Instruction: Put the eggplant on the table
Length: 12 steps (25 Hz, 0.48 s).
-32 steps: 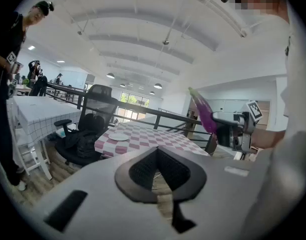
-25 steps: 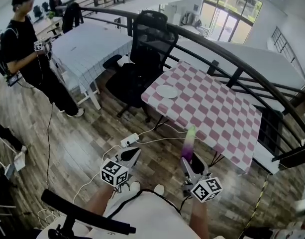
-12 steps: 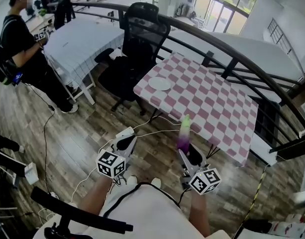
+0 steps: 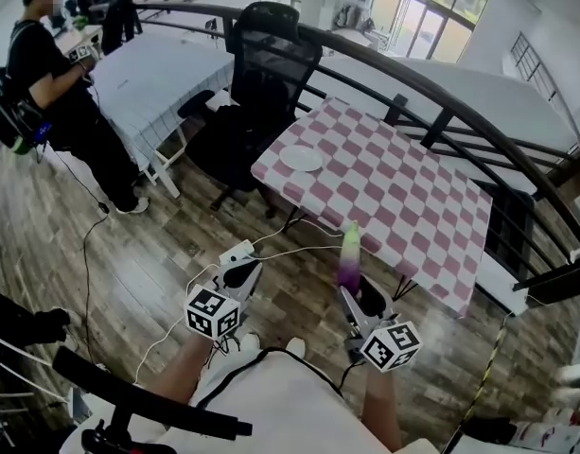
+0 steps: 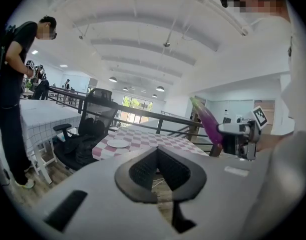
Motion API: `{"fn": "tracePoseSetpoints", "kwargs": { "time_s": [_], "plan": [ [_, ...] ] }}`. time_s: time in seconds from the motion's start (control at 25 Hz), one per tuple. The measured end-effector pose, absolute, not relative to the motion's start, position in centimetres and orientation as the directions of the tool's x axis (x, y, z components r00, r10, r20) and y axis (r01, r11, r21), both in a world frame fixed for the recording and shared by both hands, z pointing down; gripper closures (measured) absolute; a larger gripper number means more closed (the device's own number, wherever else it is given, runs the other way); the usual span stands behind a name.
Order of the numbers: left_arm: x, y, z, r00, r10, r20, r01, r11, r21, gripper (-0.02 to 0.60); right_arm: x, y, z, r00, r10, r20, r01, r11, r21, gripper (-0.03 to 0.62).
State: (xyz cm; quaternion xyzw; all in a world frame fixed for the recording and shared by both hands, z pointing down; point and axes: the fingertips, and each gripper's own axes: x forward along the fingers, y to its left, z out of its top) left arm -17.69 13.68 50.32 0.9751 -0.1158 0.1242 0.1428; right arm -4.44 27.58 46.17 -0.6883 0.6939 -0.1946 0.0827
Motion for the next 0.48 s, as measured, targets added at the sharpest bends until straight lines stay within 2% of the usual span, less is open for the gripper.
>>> {"fn": "tracePoseSetpoints", "kwargs": {
  "time_s": [0.48],
  "plan": [
    [-16.5, 14.6, 50.5, 0.936, -0.193, 0.296, -0.267, -0.934, 0.237, 0.575, -2.4, 28.4, 46.2, -0.046, -0.987, 0.153, -0.921, -0.017, -0.388, 0.381]
  ]
}}
